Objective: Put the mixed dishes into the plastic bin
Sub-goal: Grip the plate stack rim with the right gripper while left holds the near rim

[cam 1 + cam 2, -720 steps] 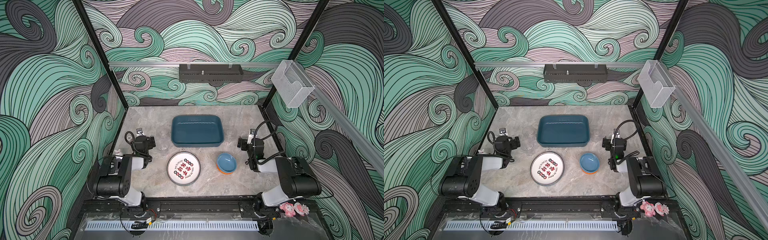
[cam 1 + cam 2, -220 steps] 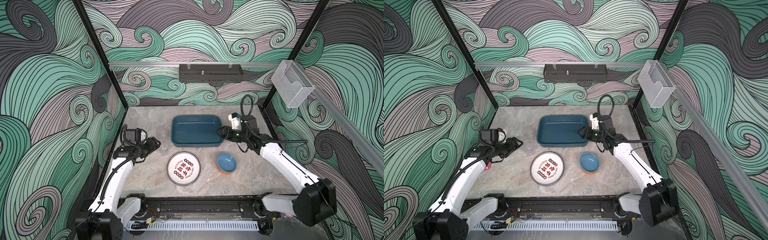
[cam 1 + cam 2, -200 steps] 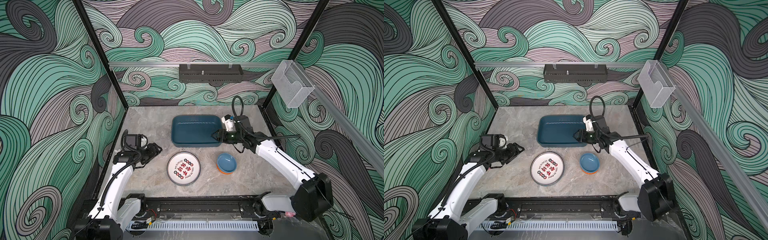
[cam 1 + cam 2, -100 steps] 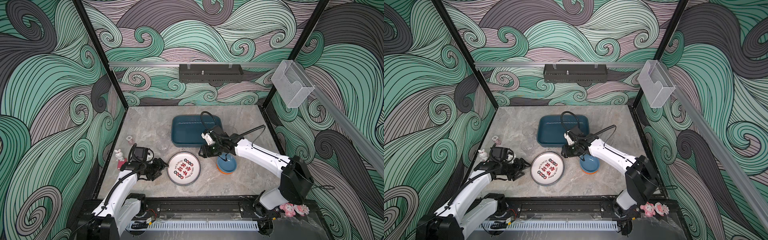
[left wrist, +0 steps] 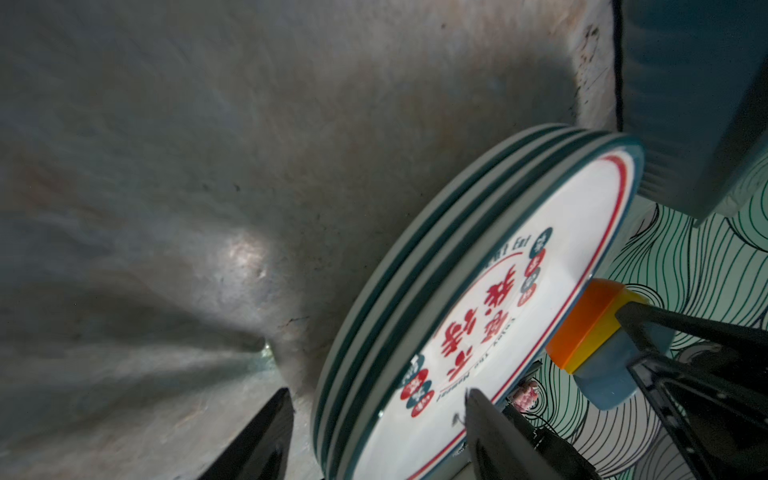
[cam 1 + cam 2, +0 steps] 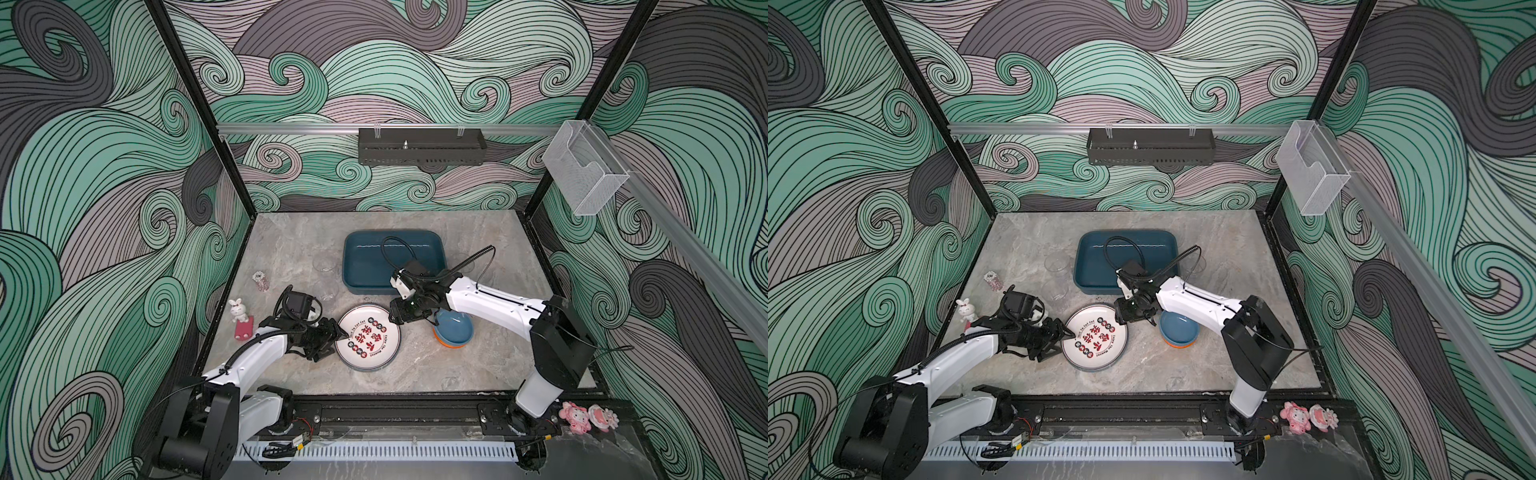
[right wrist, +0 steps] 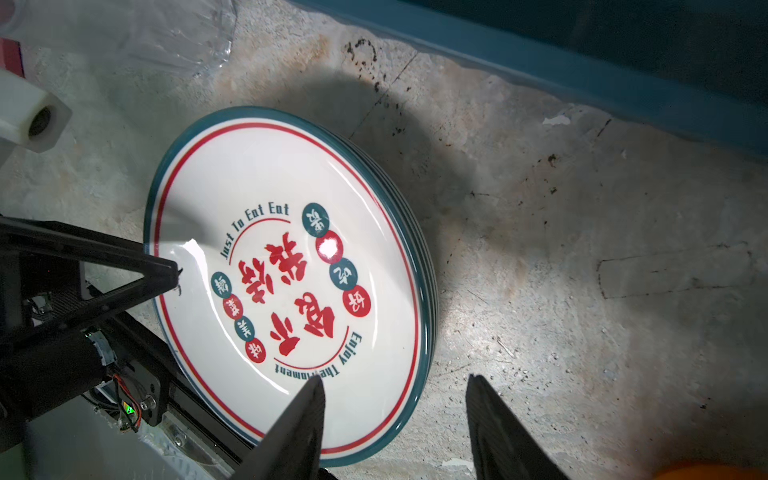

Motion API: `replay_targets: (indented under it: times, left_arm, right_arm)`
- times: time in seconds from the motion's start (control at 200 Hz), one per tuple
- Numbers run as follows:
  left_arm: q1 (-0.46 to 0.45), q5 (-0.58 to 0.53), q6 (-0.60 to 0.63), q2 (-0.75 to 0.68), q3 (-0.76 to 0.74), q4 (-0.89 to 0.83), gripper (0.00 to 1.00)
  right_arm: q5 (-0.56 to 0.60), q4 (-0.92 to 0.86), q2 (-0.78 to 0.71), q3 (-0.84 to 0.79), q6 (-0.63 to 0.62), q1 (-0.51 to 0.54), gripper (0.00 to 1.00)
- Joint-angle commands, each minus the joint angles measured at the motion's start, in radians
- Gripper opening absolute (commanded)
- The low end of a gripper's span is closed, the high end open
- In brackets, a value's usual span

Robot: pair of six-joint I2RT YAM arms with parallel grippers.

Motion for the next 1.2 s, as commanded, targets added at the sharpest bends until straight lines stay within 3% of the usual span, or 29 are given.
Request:
replay_targets:
  times: [0.0,0.34,1.196]
  left_arm:
    - [-0.016,0.010,0.001,0.022,0.028,0.024,0.67]
    - [-0.027,0.007,0.003,0.028,0.031,0.025,0.59]
    - [-0.027,-0.002,0.009,-0.058,0.033,-0.052,0.53]
  right_arm:
    - [0.013,-0.025,0.026,0.030,-0.009,0.011,0.56]
    - [0.014,-0.039,0.085,0.063,-0.014,0.039,0.53]
    - [0.022,-0.060,0.139,0.103,-0.022,0.062,0.50]
